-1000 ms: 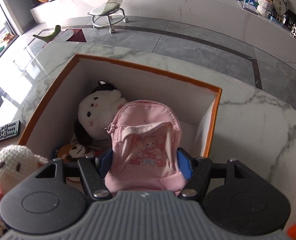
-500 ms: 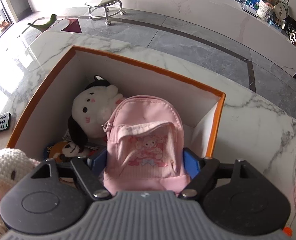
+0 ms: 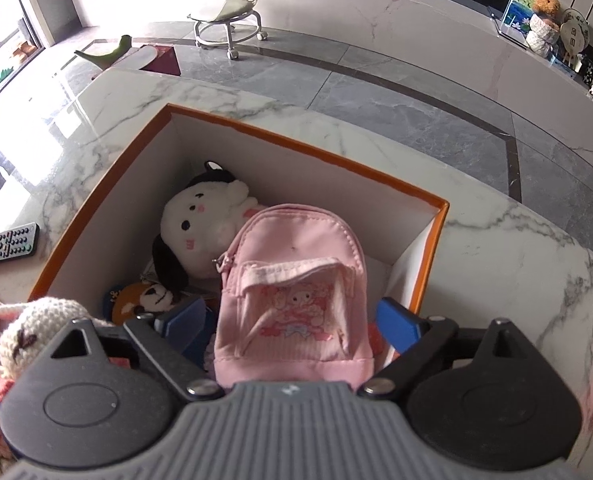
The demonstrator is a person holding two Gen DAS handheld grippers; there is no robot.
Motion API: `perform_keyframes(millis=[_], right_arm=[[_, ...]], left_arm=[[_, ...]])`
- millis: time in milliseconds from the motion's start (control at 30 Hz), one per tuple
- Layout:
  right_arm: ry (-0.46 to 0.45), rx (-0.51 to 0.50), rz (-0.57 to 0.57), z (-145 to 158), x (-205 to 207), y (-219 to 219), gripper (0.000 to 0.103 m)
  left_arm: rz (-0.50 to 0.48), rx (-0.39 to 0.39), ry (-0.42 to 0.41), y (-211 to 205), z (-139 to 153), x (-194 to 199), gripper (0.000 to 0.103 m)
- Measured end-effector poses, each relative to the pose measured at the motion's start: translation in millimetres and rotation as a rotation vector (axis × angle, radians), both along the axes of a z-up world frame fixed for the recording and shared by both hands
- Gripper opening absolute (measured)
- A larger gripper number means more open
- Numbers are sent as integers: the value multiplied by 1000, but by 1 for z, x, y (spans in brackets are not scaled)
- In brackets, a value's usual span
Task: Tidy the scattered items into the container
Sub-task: 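Lower the pink backpack into the box and open the right tool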
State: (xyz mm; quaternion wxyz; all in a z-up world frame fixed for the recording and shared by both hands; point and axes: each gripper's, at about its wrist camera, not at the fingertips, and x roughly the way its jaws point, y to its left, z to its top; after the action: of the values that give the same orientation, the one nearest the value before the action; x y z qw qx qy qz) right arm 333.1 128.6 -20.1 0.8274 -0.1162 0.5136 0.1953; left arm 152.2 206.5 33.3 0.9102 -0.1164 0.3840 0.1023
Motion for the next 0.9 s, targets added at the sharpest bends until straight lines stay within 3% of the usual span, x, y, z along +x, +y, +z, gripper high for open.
perform_keyframes(millis=[300, 467, 900], right_arm=[[-38, 118, 44, 25, -9, -23, 96], [-60, 199, 68, 39, -20, -39, 95], [-139, 274, 98, 63, -50, -85, 95]], left_arm=[[-31, -5, 27, -5, -4, 2, 52], [-97, -8, 71, -12, -6, 5, 52], [-186, -144, 201, -35, -48, 35, 51]])
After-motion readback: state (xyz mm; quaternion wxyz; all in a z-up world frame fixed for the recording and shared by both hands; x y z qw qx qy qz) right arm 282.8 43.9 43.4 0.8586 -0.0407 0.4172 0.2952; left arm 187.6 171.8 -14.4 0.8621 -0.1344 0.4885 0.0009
